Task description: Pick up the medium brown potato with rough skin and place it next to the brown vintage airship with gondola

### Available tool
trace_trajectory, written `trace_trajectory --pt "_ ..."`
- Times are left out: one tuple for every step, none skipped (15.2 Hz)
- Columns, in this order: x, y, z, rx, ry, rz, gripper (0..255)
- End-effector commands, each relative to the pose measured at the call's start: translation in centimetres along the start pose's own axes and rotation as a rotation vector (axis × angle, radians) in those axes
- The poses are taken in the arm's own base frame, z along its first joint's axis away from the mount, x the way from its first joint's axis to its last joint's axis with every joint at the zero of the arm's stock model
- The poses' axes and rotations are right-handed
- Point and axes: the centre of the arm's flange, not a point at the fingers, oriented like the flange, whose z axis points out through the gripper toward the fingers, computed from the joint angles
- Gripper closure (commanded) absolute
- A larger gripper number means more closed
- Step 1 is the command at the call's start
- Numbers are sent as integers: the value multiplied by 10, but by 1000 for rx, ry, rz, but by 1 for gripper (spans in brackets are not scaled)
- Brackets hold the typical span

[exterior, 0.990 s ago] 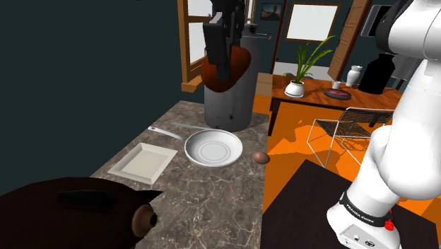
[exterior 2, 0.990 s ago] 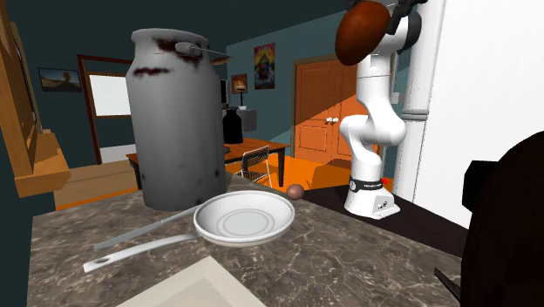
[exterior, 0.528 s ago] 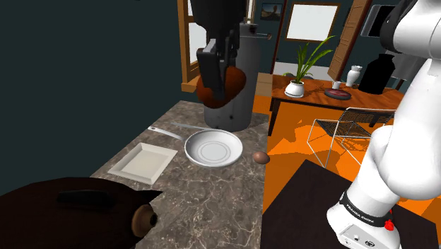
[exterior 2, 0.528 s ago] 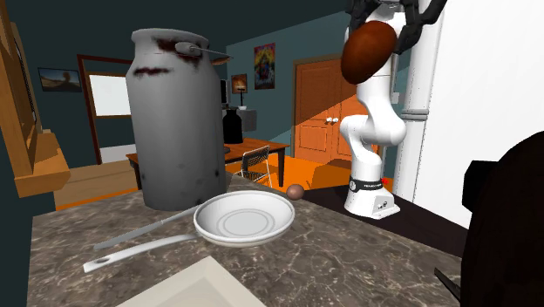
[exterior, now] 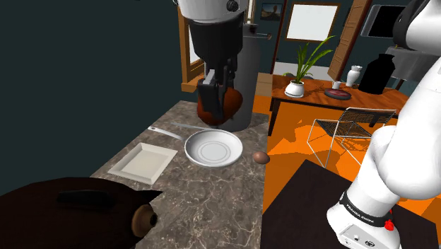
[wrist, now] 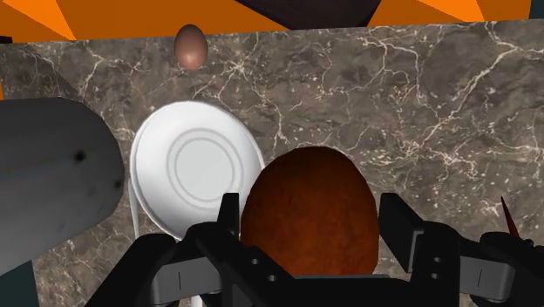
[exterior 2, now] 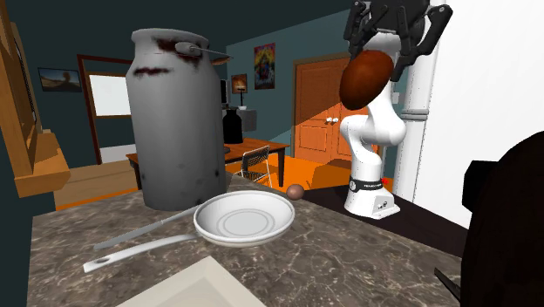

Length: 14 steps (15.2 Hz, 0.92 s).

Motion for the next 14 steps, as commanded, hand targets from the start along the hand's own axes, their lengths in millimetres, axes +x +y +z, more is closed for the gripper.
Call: trace_trajectory --pt "1 -3 11 0 0 0 255" --pt "1 -5 16 0 0 0 255" --pt "1 -7 21 0 0 0 255" --pt "1 -8 26 0 0 0 255" --pt "2 -10 31 0 0 0 255" --pt "2 -12 36 0 0 0 255" --pt "2 -13 41 0 0 0 255" --pt "2 -15 46 0 0 0 255" --pt "3 -17 51 0 0 0 255" --pt "3 -18 56 0 0 0 255" --pt "3 -20 61 0 0 0 255" --pt "3 -22 66 0 0 0 255" --pt "4 -23 70 0 0 0 255" --pt "4 -25 75 0 0 0 255"
